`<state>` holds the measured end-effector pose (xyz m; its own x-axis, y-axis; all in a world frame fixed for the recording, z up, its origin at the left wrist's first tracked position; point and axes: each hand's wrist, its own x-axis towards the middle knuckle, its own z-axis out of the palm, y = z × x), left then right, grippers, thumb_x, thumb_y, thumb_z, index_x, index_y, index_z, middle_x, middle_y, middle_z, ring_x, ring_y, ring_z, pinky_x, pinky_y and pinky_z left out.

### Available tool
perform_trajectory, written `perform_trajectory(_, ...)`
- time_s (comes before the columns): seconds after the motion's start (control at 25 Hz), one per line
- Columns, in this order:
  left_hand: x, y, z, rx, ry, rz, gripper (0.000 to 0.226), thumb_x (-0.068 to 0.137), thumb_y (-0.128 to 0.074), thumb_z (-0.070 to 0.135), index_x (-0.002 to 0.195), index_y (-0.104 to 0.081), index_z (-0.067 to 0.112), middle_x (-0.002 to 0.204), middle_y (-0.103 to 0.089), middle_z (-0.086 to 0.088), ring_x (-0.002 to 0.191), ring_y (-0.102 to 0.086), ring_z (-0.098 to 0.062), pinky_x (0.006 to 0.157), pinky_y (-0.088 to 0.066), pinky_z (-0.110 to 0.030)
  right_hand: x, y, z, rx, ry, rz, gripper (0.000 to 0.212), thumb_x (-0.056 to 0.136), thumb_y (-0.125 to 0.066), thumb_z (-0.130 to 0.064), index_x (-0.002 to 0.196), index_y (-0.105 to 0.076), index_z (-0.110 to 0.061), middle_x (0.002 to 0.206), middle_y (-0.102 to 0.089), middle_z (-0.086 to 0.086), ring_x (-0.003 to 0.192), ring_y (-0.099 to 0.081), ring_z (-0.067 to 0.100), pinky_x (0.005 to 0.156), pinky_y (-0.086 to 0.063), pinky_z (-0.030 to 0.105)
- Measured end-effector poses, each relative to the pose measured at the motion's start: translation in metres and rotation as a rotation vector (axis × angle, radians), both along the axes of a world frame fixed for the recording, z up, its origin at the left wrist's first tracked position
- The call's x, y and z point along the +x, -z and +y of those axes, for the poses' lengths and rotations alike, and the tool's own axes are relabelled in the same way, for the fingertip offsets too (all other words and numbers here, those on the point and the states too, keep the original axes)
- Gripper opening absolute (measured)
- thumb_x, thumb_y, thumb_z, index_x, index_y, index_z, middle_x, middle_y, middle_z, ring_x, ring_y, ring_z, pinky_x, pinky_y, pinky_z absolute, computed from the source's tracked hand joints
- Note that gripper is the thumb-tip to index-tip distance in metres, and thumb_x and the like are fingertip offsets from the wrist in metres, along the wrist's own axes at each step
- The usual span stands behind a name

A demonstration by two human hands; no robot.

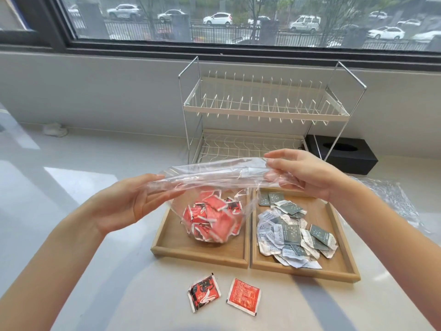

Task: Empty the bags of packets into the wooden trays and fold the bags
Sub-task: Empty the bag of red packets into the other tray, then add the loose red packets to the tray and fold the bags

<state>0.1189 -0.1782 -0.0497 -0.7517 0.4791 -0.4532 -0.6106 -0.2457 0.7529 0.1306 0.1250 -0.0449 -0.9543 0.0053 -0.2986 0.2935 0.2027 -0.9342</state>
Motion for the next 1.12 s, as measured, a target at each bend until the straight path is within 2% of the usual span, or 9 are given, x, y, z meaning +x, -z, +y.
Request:
perform_trajectory(0.08, -0.005, -0.001, -0.002, -0.051, -0.108, 0.032, 0.035, 0.068, -0.063, 0.013, 0.099, -0.063, -0.002, 0.093, -0.074, -0.015, 0.080, -0.072, -0.018, 0.077, -0.052, -0.026, -0.002, -0.006, -0.002, -0.052, 0.019, 0.023, 0.013, 0.088, -0.056, -0.013, 0.098, -0.064, -0.017, 0.050, -0.060, -0.012, 0.038, -0.049, -0.001, 0.047, -0.045, 0.014)
perform_trajectory(0.24, -0.011, -0.017, -0.011, -0.044, -0.156, 0.112, 0.048, 0.050, -0.080, 0.017, 0.092, -0.068, -0.004, 0.090, -0.074, -0.012, 0.079, -0.072, -0.015, 0.064, -0.057, -0.020, -0.006, -0.029, 0.000, -0.222, 0.100, 0.075, 0.011, 0.088, -0.053, -0.009, 0.089, -0.064, -0.011, 0.047, -0.063, -0.011, 0.036, -0.054, -0.001, 0.040, -0.047, 0.009)
perform_trajectory(0.4, -0.019, -0.036, -0.012, -0.068, -0.169, 0.187, 0.036, 0.069, -0.052, 0.020, 0.099, -0.060, 0.001, 0.088, -0.075, -0.007, 0.078, -0.072, -0.011, 0.053, -0.055, -0.017, -0.011, -0.051, 0.003, -0.296, 0.125, 0.148, 0.010, 0.087, -0.055, -0.009, 0.086, -0.065, -0.009, 0.050, -0.067, -0.007, 0.039, -0.058, 0.000, 0.038, -0.045, 0.009)
perform_trajectory(0.56, -0.021, -0.039, -0.007, -0.160, -0.167, 0.314, 0.032, 0.078, -0.050, 0.013, 0.107, -0.056, 0.002, 0.086, -0.076, -0.006, 0.077, -0.072, -0.013, 0.053, -0.055, -0.019, -0.009, -0.059, 0.009, -0.221, 0.133, 0.250, 0.007, 0.085, -0.058, -0.012, 0.086, -0.065, -0.015, 0.050, -0.066, -0.009, 0.038, -0.055, 0.000, 0.037, -0.044, 0.009)
perform_trajectory(0.64, -0.018, -0.032, -0.003, -0.187, -0.136, 0.415, 0.039, 0.076, -0.053, 0.010, 0.115, -0.055, 0.015, 0.088, -0.075, -0.007, 0.080, -0.072, -0.014, 0.057, -0.056, -0.022, 0.000, -0.054, 0.020, -0.169, 0.135, 0.330, 0.008, 0.080, -0.063, -0.017, 0.088, -0.065, -0.018, 0.051, -0.064, -0.008, 0.037, -0.051, 0.000, 0.038, -0.042, 0.009)
perform_trajectory(0.72, -0.012, -0.020, 0.002, -0.175, -0.049, 0.474, 0.045, 0.071, -0.055, 0.009, 0.111, -0.060, 0.028, 0.093, -0.075, -0.008, 0.082, -0.071, -0.014, 0.060, -0.057, -0.025, 0.015, -0.042, 0.032, -0.130, 0.146, 0.368, 0.023, 0.070, -0.068, -0.025, 0.093, -0.064, -0.021, 0.055, -0.066, -0.004, 0.040, -0.053, 0.003, 0.038, -0.042, 0.010)
perform_trajectory(0.84, -0.005, 0.012, 0.012, -0.210, 0.058, 0.445, 0.039, 0.070, -0.056, 0.009, 0.101, -0.068, 0.030, 0.102, -0.073, -0.003, 0.080, -0.070, -0.014, 0.064, -0.058, -0.026, 0.039, -0.005, 0.045, -0.020, 0.202, 0.307, 0.042, 0.061, -0.071, -0.030, 0.102, -0.061, -0.024, 0.061, -0.072, 0.000, 0.048, -0.062, 0.006, 0.043, -0.047, 0.013)
perform_trajectory(1.0, 0.005, 0.072, 0.029, -0.385, 0.073, 0.348, 0.037, 0.084, -0.052, -0.002, 0.101, -0.066, 0.028, 0.104, -0.073, 0.002, 0.068, -0.065, -0.002, 0.059, -0.052, -0.019, 0.061, 0.059, 0.049, 0.037, 0.265, 0.118, 0.041, 0.075, -0.070, -0.016, 0.113, -0.056, -0.021, 0.054, -0.069, -0.002, 0.044, -0.057, 0.000, 0.042, -0.045, 0.013)
perform_trajectory(1.12, 0.013, 0.107, 0.037, -0.444, 0.082, 0.254, 0.043, 0.086, -0.046, -0.007, 0.110, -0.061, 0.025, 0.095, -0.068, 0.003, 0.066, -0.058, -0.008, 0.059, -0.045, -0.020, 0.073, 0.095, 0.048, -0.002, 0.271, -0.010, 0.046, 0.079, -0.067, -0.008, 0.121, -0.051, -0.019, 0.060, -0.066, -0.001, 0.047, -0.058, 0.004, 0.042, -0.043, 0.012)
